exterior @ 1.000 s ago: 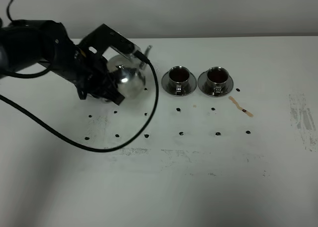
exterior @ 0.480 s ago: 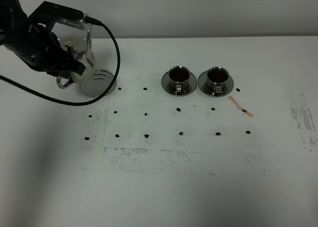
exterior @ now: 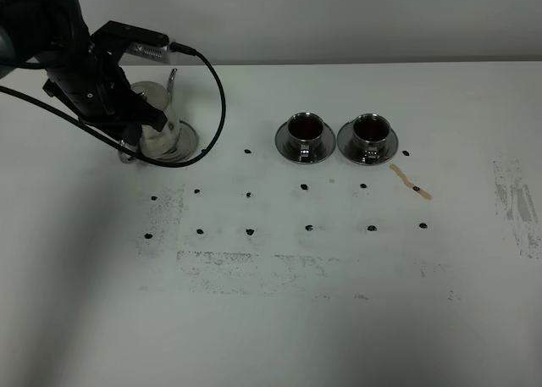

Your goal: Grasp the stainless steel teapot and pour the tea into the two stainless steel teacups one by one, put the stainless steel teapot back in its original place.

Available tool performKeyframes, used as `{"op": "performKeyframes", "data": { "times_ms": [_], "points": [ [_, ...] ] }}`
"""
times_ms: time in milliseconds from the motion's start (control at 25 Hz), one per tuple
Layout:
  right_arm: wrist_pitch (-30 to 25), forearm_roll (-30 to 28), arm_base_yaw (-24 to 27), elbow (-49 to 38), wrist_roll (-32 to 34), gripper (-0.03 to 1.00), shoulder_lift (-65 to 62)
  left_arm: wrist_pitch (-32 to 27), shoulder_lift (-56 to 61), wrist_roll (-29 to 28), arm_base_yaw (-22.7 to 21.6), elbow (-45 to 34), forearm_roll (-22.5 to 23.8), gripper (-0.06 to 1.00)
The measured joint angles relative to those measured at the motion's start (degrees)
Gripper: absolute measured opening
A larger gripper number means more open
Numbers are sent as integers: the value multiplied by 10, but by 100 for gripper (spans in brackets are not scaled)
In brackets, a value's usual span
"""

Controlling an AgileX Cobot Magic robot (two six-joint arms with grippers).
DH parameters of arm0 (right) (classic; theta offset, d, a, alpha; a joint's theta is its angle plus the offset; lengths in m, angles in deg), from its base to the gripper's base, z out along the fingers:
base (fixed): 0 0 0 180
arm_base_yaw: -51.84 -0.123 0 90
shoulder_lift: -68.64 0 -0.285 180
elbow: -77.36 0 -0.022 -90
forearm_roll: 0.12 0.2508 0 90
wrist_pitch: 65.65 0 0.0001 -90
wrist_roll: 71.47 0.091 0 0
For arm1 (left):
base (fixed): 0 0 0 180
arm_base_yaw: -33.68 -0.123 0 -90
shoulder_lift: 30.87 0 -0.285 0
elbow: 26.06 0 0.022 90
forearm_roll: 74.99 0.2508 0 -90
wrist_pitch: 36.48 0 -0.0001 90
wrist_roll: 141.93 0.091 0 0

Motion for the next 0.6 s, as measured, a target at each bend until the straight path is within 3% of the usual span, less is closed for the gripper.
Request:
{"op": "performKeyframes", "data": {
  "times_ms": [600],
  "points": [
    [0, 0, 0, 0, 0, 47, 0, 25, -20, 1, 14, 2, -4, 20]
  ]
}}
